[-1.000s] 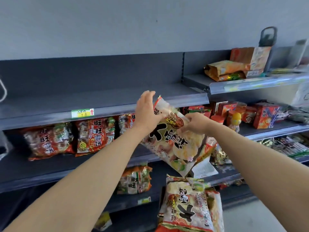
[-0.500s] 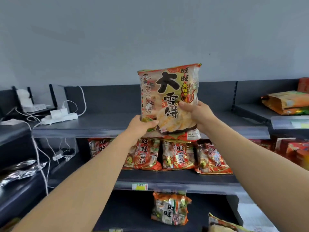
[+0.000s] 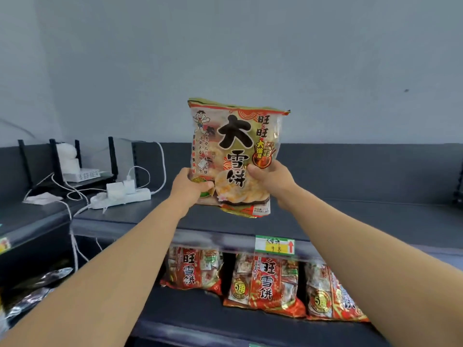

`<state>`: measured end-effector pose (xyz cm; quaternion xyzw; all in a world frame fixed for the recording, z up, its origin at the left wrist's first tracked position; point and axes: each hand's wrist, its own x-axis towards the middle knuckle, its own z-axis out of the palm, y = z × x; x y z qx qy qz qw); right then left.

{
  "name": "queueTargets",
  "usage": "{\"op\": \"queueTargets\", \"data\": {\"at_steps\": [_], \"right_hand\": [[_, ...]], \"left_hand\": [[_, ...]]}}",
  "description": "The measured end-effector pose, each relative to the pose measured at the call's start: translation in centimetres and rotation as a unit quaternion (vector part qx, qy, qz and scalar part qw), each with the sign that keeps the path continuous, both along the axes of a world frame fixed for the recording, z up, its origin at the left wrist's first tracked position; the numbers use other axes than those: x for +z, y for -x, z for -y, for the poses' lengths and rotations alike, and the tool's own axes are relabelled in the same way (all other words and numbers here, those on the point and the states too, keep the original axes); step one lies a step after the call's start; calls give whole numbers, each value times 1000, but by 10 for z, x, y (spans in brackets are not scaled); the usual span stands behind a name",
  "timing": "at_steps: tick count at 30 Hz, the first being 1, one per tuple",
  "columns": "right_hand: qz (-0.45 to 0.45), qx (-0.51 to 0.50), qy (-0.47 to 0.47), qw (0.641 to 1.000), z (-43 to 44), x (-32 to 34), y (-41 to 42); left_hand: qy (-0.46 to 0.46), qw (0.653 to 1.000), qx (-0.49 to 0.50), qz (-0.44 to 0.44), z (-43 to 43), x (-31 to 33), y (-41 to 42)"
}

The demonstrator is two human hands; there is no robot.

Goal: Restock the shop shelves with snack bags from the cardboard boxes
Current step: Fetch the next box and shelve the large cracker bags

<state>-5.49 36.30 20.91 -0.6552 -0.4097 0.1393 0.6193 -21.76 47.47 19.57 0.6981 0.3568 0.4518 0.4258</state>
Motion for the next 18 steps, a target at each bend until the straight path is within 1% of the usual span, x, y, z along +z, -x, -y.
{"op": "queueTargets", "data": {"at_steps": [3,7,9,12,15,18], "right_hand": [[26,-17,41,999,-67,-16,-17],[28,-21,71,997,-115,-20,-16],[13,-25,77,997,-134,-22,-20],[-4,-30,80,996,-161,-24,-29],[1,-34,90,995,-181,-22,-37],[21,-61,111,992,-196,-22,-43]], "left_hand": [[19,1000,-1,-17,-56,-12,-6],[28,998,1,-54,-121,-24,-17],[35,997,2,-72,-148,-28,-25],[53,995,-9,-86,-179,-33,-37],[62,994,-14,-87,-200,-34,-49],[57,994,-18,-97,-217,-32,-59]]}}
